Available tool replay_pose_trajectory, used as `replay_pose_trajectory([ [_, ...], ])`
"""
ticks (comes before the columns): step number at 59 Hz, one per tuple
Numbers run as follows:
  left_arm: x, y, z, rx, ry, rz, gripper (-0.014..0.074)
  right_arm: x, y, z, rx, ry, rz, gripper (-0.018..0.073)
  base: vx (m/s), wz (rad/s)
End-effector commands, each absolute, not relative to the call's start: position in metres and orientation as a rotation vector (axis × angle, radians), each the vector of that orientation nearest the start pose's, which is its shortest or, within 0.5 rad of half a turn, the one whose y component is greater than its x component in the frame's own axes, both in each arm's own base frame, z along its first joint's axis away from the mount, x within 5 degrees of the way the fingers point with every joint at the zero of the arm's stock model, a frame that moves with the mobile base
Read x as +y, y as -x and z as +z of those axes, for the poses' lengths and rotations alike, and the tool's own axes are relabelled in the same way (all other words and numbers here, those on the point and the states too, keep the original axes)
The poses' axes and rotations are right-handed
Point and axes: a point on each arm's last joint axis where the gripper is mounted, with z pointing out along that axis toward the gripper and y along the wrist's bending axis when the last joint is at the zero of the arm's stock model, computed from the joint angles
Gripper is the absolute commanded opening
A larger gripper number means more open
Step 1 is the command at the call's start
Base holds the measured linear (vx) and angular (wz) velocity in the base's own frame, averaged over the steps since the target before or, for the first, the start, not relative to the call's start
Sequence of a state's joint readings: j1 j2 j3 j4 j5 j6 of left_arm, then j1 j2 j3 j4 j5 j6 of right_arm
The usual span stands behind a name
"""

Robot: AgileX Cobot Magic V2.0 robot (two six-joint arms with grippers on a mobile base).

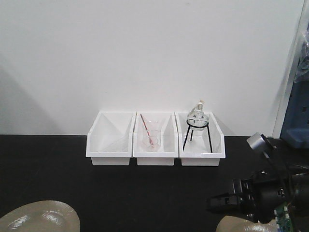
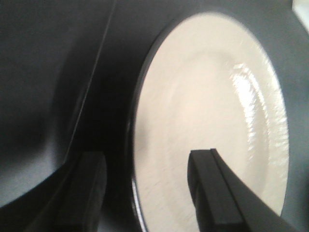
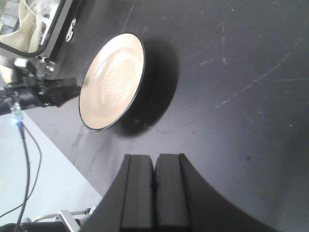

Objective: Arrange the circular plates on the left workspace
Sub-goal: 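Grasp the rim of the tan plate with the left gripper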

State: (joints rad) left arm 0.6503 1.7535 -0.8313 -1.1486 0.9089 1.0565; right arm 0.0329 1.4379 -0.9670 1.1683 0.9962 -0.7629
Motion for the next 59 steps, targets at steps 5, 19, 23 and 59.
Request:
replay_pose_trajectory([
  [5, 0.121, -0.277, 0.165, 2.377, 0.472, -0.966, 0.0496, 0.080, -0.273, 0.309, 2.263, 0.242, 1.200, -0.0001, 0.00, 0.00],
  [19, 0.117, -0.282, 0.160, 2.295, 0.415, -1.085, 0.0443, 0.080, -0.273, 0.309, 2.270, 0.251, 1.192, -0.0001, 0.00, 0.00],
  [23, 0.116, -0.284, 0.160, 2.253, 0.412, -1.124, 0.0407, 0.080, -0.273, 0.309, 2.270, 0.252, 1.193, -0.0001, 0.00, 0.00],
  [59, 0.109, -0.290, 0.156, 2.131, 0.453, -1.338, -0.0005, 0.081, -0.270, 0.309, 2.277, 0.274, 1.220, -0.0001, 0.00, 0.00],
])
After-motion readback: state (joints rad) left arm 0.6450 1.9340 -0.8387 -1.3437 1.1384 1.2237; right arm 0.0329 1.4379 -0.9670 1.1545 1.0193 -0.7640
